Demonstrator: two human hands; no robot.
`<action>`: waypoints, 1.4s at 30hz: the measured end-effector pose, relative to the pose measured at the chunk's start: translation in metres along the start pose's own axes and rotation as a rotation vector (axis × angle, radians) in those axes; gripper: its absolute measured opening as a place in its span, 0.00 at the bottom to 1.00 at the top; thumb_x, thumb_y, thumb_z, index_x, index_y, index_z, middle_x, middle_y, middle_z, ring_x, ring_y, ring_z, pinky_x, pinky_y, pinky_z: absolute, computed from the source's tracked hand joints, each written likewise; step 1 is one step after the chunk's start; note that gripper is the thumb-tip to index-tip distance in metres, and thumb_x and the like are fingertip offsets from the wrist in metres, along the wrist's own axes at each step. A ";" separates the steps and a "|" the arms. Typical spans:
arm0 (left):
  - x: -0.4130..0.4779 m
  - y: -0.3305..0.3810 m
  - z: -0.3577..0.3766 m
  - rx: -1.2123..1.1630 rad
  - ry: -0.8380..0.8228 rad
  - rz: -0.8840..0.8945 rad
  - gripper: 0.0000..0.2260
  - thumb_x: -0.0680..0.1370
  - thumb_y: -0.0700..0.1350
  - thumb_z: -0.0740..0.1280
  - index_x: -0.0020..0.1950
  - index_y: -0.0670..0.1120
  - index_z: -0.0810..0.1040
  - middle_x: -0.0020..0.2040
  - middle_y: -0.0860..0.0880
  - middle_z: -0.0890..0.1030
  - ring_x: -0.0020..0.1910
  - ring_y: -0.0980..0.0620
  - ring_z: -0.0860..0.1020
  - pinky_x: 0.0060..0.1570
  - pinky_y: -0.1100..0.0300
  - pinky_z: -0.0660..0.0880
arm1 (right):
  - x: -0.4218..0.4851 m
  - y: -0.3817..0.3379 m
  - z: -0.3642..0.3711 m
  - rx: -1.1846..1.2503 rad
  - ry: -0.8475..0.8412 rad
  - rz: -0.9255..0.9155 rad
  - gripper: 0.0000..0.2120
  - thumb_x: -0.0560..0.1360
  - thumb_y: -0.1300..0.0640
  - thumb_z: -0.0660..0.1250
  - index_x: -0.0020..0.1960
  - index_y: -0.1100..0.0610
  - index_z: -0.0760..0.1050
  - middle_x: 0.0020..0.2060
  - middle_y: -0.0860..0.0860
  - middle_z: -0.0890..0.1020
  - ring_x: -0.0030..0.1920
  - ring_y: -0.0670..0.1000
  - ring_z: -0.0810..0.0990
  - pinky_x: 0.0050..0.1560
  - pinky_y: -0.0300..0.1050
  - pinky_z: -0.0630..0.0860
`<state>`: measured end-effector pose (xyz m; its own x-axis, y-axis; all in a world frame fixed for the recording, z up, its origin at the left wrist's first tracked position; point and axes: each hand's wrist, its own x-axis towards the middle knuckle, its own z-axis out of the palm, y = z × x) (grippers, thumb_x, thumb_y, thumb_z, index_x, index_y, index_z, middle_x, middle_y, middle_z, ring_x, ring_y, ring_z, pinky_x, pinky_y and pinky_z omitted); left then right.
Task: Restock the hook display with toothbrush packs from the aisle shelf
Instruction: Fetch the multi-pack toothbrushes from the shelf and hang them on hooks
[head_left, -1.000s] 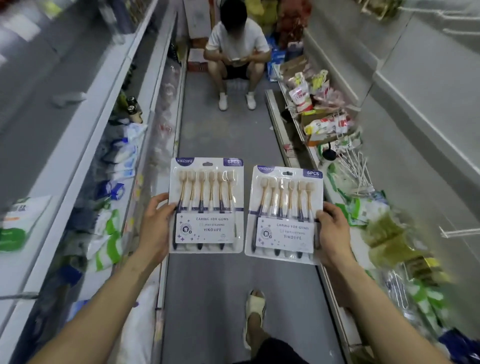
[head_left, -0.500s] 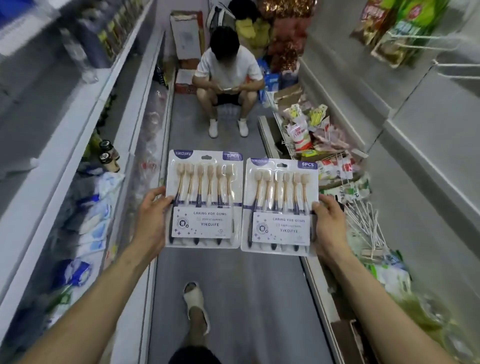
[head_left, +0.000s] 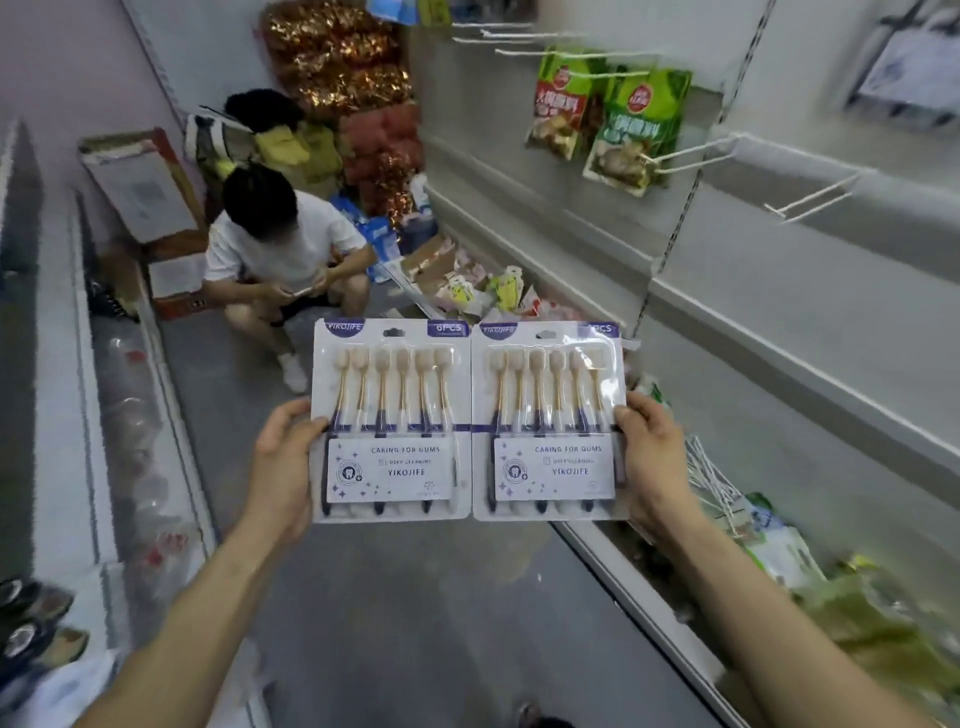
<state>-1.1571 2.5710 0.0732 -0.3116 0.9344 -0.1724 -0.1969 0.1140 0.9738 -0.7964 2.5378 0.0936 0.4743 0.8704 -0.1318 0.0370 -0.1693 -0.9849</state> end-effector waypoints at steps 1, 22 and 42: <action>0.016 0.005 0.010 0.002 -0.033 0.007 0.10 0.82 0.36 0.66 0.52 0.50 0.81 0.50 0.48 0.86 0.49 0.47 0.82 0.61 0.43 0.76 | 0.007 -0.005 0.003 0.033 0.032 0.007 0.10 0.83 0.60 0.61 0.58 0.52 0.81 0.45 0.48 0.88 0.46 0.52 0.86 0.51 0.53 0.83; 0.211 0.092 0.335 -0.111 -0.602 0.067 0.08 0.84 0.37 0.63 0.57 0.45 0.81 0.58 0.41 0.85 0.51 0.46 0.84 0.56 0.45 0.79 | 0.159 -0.102 -0.096 0.302 0.628 -0.215 0.08 0.85 0.58 0.61 0.59 0.49 0.77 0.52 0.50 0.86 0.53 0.53 0.86 0.49 0.52 0.82; 0.278 0.177 0.527 -0.250 -0.976 0.093 0.09 0.84 0.37 0.64 0.61 0.46 0.80 0.61 0.41 0.85 0.58 0.43 0.83 0.64 0.38 0.77 | 0.211 -0.231 -0.112 0.275 0.957 -0.412 0.09 0.86 0.61 0.58 0.61 0.57 0.76 0.49 0.53 0.86 0.41 0.46 0.86 0.35 0.41 0.81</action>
<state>-0.7885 3.0290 0.2759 0.5388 0.8164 0.2078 -0.4341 0.0577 0.8990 -0.6067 2.7088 0.3058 0.9661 0.0933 0.2407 0.2086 0.2675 -0.9407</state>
